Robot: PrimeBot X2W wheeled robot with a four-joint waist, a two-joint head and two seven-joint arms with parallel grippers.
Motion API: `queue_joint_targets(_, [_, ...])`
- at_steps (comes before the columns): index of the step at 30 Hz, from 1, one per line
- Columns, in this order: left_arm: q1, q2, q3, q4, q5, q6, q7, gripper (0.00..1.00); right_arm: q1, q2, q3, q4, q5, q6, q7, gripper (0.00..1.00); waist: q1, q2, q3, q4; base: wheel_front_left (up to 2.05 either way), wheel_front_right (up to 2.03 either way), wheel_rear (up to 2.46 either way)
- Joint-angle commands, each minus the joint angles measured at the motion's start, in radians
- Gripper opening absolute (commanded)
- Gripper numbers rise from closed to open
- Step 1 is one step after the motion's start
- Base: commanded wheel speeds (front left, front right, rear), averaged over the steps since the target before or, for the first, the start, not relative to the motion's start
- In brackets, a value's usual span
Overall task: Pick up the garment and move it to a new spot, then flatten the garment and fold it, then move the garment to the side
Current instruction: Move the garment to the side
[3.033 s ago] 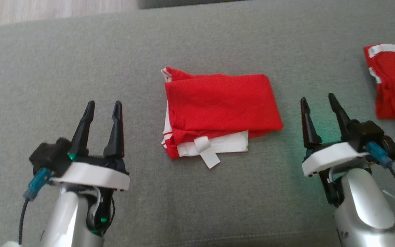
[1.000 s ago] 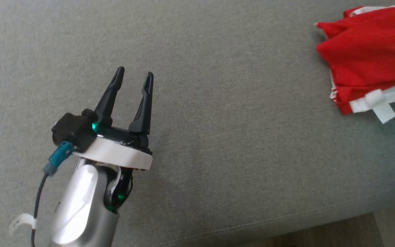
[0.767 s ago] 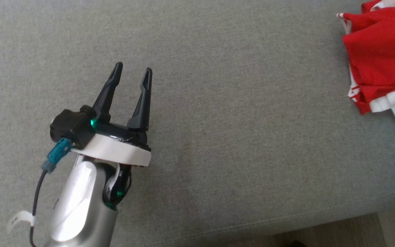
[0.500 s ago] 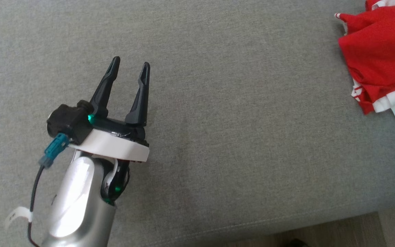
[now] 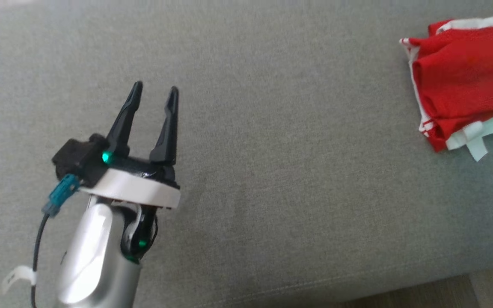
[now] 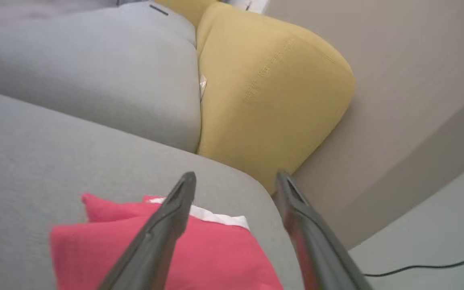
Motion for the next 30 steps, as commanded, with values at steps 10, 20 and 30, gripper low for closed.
queue_joint_targets(10, [0.086,0.01,0.072,-0.066,-0.035,0.029,-0.005,1.0,0.195,0.236,0.049,-0.241,0.144,-0.001,-0.099,1.0,0.0001,0.0,-0.139,0.04,0.0,0.0,0.0])
queue_joint_targets(20, [0.201,0.01,0.075,-0.068,-0.055,0.059,-0.005,1.0,0.405,0.327,0.07,-0.253,0.211,-0.001,-0.182,1.0,0.0001,0.0,-0.21,0.071,0.0,0.0,0.0])
queue_joint_targets(30, [0.229,0.01,0.075,-0.061,-0.04,0.078,-0.005,1.0,0.45,0.327,0.112,-0.23,0.254,-0.001,-0.204,1.0,0.0001,0.0,-0.227,0.072,0.0,0.0,0.0])
